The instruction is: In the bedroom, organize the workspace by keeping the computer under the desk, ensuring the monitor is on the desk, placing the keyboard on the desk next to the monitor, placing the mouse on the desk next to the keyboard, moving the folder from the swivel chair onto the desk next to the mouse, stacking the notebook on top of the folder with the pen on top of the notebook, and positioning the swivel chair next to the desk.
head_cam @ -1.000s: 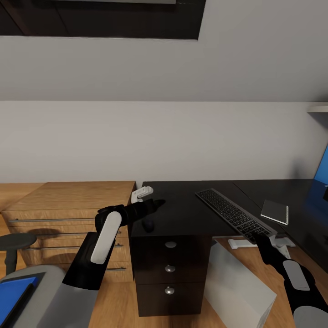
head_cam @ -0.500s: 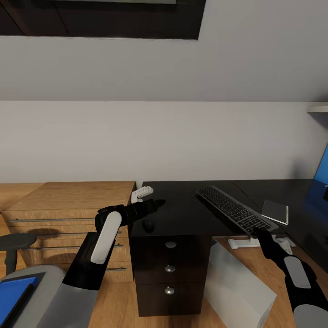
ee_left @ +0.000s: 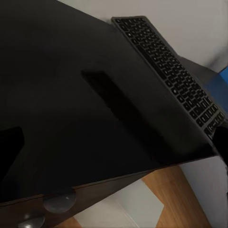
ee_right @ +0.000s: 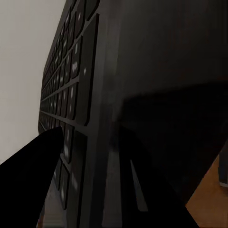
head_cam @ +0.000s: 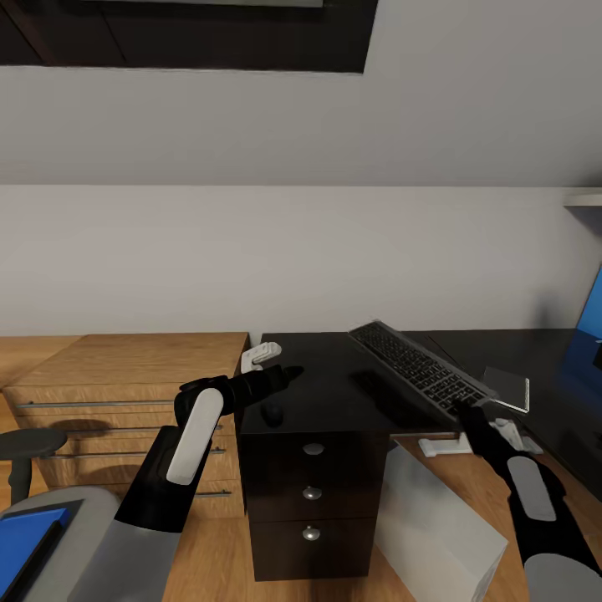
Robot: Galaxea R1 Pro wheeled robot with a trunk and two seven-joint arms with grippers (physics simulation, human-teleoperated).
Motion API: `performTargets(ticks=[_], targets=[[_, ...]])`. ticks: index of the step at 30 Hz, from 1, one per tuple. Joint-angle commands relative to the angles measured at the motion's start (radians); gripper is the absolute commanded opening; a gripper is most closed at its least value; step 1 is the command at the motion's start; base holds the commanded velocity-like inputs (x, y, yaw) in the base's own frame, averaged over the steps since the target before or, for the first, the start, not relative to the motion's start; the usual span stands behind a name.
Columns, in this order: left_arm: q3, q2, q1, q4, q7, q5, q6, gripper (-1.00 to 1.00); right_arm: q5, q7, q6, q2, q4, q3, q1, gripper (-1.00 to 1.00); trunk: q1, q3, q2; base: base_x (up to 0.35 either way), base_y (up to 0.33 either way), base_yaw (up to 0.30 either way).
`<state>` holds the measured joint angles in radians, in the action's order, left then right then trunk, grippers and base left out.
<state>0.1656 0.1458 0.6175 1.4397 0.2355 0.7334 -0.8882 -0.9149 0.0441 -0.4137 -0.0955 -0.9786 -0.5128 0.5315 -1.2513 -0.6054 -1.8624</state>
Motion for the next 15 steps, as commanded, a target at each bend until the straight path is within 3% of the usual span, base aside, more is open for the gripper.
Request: performTargets(ticks=[1, 5, 10, 11, 12, 15], targets=[[0.000, 0.000, 0.001, 0.001, 0.010, 0.011, -0.003, 1.00, 0.005, 0.002, -0.006, 0.006, -0.010, -0.003, 0.001, -1.00, 0.000, -0.001, -0.001, 0.000, 0.000, 0.000], [0.000, 0.000, 0.001, 0.001, 0.010, 0.011, -0.002, 1.00, 0.005, 0.001, -0.004, 0.040, -0.044, 0.001, 0.000, -1.00, 0.000, -0.001, -0.001, 0.000, 0.000, 0.000], [0.000, 0.000, 0.001, 0.001, 0.010, 0.011, -0.002, 1.00, 0.003, -0.001, 0.065, 0.109, -0.057, 0.002, -0.001, -1.00, 0.000, -0.001, -0.001, 0.000, 0.000, 0.000], [0.000, 0.000, 0.001, 0.001, 0.010, 0.011, -0.002, 1.00, 0.003, -0.001, 0.108, 0.135, -0.058, 0.002, -0.001, -1.00, 0.000, -0.001, -0.001, 0.000, 0.000, 0.000], [-0.001, 0.000, 0.001, 0.002, 0.010, 0.011, -0.003, 1.00, 0.002, -0.004, 0.255, 0.192, -0.059, 0.003, -0.001, -1.00, 0.000, -0.001, -0.001, 0.000, 0.000, 0.000], [-0.001, 0.000, 0.001, 0.002, 0.010, 0.010, -0.003, 1.00, 0.002, -0.007, 0.366, 0.233, -0.055, 0.019, -0.001, -1.00, 0.000, -0.001, -0.001, 0.000, 0.000, 0.000]])
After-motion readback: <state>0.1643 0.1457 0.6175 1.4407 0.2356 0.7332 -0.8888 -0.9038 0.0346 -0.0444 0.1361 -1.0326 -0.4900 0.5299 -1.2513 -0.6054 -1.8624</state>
